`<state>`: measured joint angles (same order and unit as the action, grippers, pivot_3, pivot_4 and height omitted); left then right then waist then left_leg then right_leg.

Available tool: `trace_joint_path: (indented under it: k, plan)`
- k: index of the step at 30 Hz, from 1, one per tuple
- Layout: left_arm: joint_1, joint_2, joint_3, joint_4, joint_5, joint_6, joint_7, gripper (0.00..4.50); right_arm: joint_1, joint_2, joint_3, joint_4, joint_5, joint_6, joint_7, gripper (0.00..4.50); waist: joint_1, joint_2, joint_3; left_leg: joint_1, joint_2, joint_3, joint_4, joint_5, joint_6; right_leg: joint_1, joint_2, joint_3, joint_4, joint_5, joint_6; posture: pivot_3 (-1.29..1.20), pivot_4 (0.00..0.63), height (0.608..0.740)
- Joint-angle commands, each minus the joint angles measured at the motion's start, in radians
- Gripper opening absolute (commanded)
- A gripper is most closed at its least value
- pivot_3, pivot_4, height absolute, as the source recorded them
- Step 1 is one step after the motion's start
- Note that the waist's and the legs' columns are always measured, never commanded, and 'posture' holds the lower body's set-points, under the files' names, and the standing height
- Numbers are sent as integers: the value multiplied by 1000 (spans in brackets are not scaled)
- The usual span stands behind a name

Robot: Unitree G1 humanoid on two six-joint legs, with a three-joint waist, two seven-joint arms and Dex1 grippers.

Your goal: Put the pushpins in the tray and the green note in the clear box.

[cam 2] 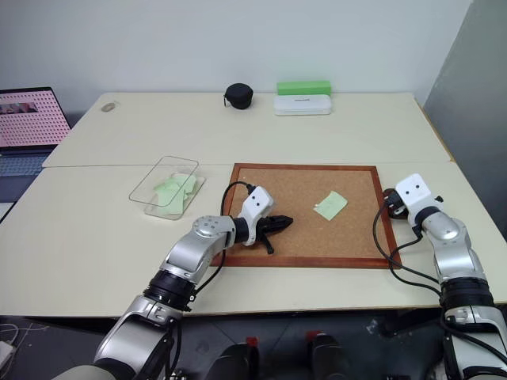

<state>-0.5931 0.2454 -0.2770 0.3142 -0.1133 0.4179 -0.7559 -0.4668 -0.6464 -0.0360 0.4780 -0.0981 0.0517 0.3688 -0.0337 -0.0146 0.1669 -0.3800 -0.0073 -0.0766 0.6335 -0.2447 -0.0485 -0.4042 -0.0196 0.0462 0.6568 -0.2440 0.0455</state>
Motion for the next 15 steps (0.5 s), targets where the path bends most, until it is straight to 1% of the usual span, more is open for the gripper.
trace_joint_path:
  k: [1, 3, 4, 7, 11, 15]
  plan:
    - [28, 6, -18, 39, 36, 34, 17, 0, -25, -8, -19, -14, -5, -18, -18, 3045, 0, 0, 0, 0, 0, 0, 0, 0, 0, 0, 0, 0, 0, 0, 0, 0, 150, 740]
    - [27, 6, -17, 41, 36, 33, 17, 0, -24, -6, -22, -21, -1, -20, -18, 3383, 0, 0, 0, 0, 0, 0, 0, 0, 0, 0, 0, 0, 0, 0, 0, 0, 150, 740]
    - [27, 5, -17, 42, 36, 32, 18, 0, -18, 8, -31, -49, 32, -14, 5, 3550, 0, 0, 0, 0, 0, 0, 0, 0, 0, 0, 0, 0, 0, 0, 0, 0, 150, 740]
    - [27, 5, -17, 41, 36, 31, 18, 0, 7, 56, -51, -157, 145, 18, 94, 3550, -2, 0, 0, 0, 0, 0, 0, 0, 0, 0, 0, 0, 0, 0, 0, 0, 150, 740]
    - [27, 4, -18, 45, 37, 27, 18, 0, 34, 112, -55, -277, 236, 93, 151, 3550, 0, 0, 0, 0, 0, 0, 0, 0, 0, 0, 0, 0, 0, 0, 0, 0, 150, 740]
    - [30, 0, -19, 41, 37, 30, 20, 0, 65, 182, -5, -425, 328, 205, 213, 3550, 1, 0, 0, 0, 0, -1, 0, 0, 0, 0, 0, -1, 0, 0, 0, 0, 150, 740]
